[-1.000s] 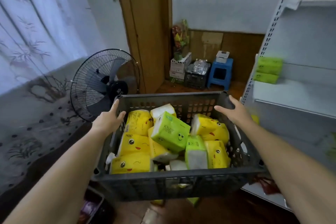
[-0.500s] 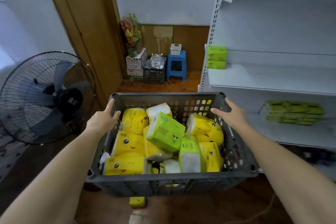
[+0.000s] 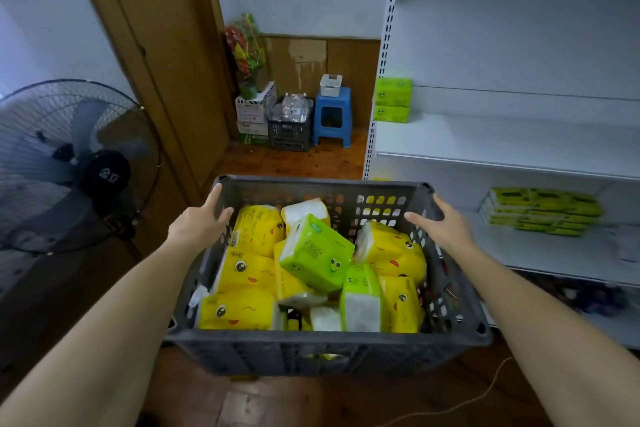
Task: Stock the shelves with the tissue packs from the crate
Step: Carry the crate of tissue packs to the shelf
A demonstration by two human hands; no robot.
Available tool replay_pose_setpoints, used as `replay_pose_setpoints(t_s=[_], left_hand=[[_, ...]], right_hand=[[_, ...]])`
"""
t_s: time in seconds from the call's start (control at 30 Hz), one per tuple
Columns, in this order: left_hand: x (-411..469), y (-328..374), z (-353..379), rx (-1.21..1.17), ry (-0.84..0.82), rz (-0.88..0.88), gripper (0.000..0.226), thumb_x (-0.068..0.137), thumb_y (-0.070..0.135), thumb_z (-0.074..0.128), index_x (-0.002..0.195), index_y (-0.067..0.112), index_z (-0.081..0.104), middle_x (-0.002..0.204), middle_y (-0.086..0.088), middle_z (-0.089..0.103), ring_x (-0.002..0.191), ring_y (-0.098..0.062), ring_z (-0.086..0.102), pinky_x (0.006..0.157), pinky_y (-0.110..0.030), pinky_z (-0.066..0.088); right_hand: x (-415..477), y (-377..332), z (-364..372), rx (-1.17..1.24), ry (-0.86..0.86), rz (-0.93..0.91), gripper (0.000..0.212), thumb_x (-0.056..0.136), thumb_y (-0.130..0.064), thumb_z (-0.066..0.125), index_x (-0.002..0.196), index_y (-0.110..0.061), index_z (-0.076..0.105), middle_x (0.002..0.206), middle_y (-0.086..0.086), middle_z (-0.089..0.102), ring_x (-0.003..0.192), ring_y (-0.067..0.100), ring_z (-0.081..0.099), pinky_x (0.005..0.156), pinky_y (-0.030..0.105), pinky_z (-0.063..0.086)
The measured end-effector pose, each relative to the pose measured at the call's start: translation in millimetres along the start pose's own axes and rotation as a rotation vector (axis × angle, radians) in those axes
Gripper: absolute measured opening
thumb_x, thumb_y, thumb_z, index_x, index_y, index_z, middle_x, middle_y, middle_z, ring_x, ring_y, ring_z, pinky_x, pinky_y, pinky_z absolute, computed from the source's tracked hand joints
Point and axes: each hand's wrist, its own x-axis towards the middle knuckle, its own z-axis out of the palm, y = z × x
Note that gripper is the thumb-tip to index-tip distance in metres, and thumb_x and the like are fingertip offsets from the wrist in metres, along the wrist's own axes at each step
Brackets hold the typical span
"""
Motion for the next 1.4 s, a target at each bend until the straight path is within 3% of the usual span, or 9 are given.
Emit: replay_pose_setpoints(t_s=[0.27,0.5,0.6,0.8,0.93,1.07,1.2,1.4], left_hand=[[-76.4,40.2,18.9,-0.027,0.098,-0.119,0.06,0.098,0.048,0.029,0.149,0.036,0.0,0.101,-0.022,0.06,0.062,-0.022,0.053,0.049,-0.028,0.038],[-148.1,56.9,42.6,-0.084,0.128,-0.263,0.06,0.098,0.051,0.03,0.149,0.038,0.001,0.109,-0.022,0.058,0.064,-0.023,0.052,0.05,-0.028,0.038],[-167.3,55.3,54.8,-0.104,0.091,-0.317,0.061,0.097,0.052,0.03,0.149,0.039,0.0,0.102,-0.021,0.06,0.073,-0.03,0.059,0.057,-0.033,0.049],[-183.8,42.1,84.8,-0.112,0.036,-0.352,0.061,0.098,0.048,0.03,0.149,0.037,-0.002,0.081,-0.012,0.058,0.063,-0.026,0.059,0.049,-0.029,0.045],[-178.2,16.6,119.2,-0.09,-0.013,-0.389,0.062,0.098,0.05,0.029,0.148,0.038,-0.006,0.094,-0.018,0.059,0.065,-0.026,0.056,0.051,-0.031,0.042],[-164.6,-7.9,150.9,-0.085,-0.035,-0.381,0.062,0.097,0.051,0.028,0.147,0.04,-0.007,0.093,-0.021,0.059,0.062,-0.026,0.056,0.05,-0.029,0.041],[-149.4,-30.9,189.4,-0.092,-0.06,-0.408,0.063,0.096,0.055,0.027,0.145,0.045,-0.01,0.106,-0.027,0.055,0.073,-0.033,0.058,0.062,-0.035,0.05],[-127.0,-53.4,244.1,-0.106,-0.091,-0.436,0.063,0.097,0.052,0.028,0.145,0.045,-0.012,0.114,-0.03,0.047,0.078,-0.034,0.057,0.069,-0.04,0.05]], right_hand=[[17.2,26.0,-52.3,-0.026,-0.115,-0.135,0.091,0.072,-0.058,0.068,0.146,-0.028,0.025,0.148,0.014,0.033,0.137,0.033,0.029,0.11,0.046,0.029],[16.5,46.5,-73.5,-0.015,-0.249,-0.208,0.093,0.07,-0.054,0.071,0.146,-0.027,0.024,0.15,0.012,0.03,0.138,0.032,0.026,0.112,0.048,0.027],[11.4,58.3,-69.3,-0.018,-0.291,-0.216,0.096,0.069,-0.054,0.072,0.146,-0.025,0.024,0.151,0.01,0.03,0.139,0.031,0.024,0.112,0.049,0.026],[2.6,81.6,-44.2,-0.087,-0.341,-0.163,0.098,0.066,-0.06,0.07,0.146,-0.029,0.022,0.148,0.013,0.032,0.136,0.033,0.029,0.11,0.046,0.029],[-0.7,96.6,-14.8,-0.142,-0.392,-0.134,0.098,0.066,-0.059,0.071,0.146,-0.032,0.021,0.147,0.014,0.034,0.134,0.034,0.032,0.11,0.046,0.031],[-0.9,114.5,17.4,-0.159,-0.401,-0.102,0.096,0.067,-0.056,0.072,0.146,-0.03,0.024,0.15,0.014,0.03,0.137,0.033,0.029,0.112,0.048,0.028],[0.0,137.7,57.7,-0.168,-0.419,-0.08,0.093,0.07,-0.052,0.073,0.146,-0.028,0.026,0.149,0.017,0.029,0.137,0.033,0.028,0.111,0.044,0.026],[13.2,172.0,119.4,-0.168,-0.412,-0.082,0.086,0.073,-0.042,0.075,0.145,-0.022,0.032,0.145,0.021,0.036,0.135,0.033,0.032,0.109,0.041,0.028]])
